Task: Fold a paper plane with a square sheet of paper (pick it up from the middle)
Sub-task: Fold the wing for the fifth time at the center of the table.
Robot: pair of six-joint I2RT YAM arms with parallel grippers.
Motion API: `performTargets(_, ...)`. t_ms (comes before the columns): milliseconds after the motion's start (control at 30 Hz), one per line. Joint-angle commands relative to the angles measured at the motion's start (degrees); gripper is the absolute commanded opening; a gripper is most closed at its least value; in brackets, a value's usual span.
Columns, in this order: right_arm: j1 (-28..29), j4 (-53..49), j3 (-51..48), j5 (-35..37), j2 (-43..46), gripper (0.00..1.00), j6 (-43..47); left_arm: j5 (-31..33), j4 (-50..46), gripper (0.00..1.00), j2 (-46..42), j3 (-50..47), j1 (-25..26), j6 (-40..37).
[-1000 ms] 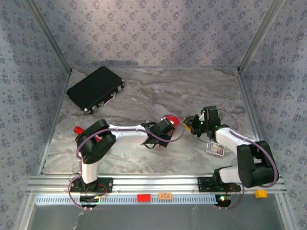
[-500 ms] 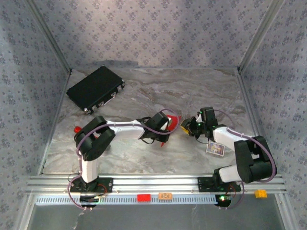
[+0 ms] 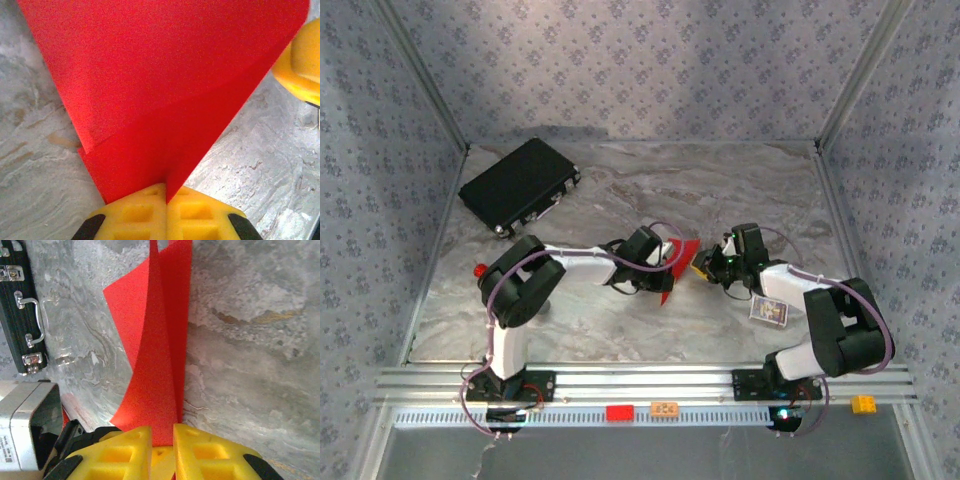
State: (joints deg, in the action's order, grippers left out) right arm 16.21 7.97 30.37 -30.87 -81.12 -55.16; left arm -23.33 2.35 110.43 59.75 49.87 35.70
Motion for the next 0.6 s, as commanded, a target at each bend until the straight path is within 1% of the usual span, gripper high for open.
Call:
performTargets(0,0.8,2.7,-0.3,-0.3,-0.2,0.20,2.4,-2.8,1.2,0.00,1.2,-2.5,-0.9,1.6)
performTargets(67,1.2,4.3,-0.8,0.8,-0.1,0.18,3.1,-4.9,3.4,0.00,1.3,-3.5,-1.5,2.0)
performTargets(233,2.5,6.8,-2.2,4.3,1.6,0.16,5.0,-8.8,9.3,0.00,0.7,-6.6,-2.3,3.3)
performTargets(433,3.2,7.4,-2.4,4.4,1.7,0.16,6.3,-9.6,14.7,0.00,-0.6,-9.5,-2.5,2.5)
performTargets(500,3.4,8.1,-2.7,4.3,1.7,0.16,6.3,-10.2,14.8,0.00,-1.0,-9.6,-2.6,1.3)
performTargets(567,3.8,9.2,-2.9,4.0,1.7,0.16,6.4,-10.4,17.3,0.00,-1.4,-10.8,-2.4,0.4)
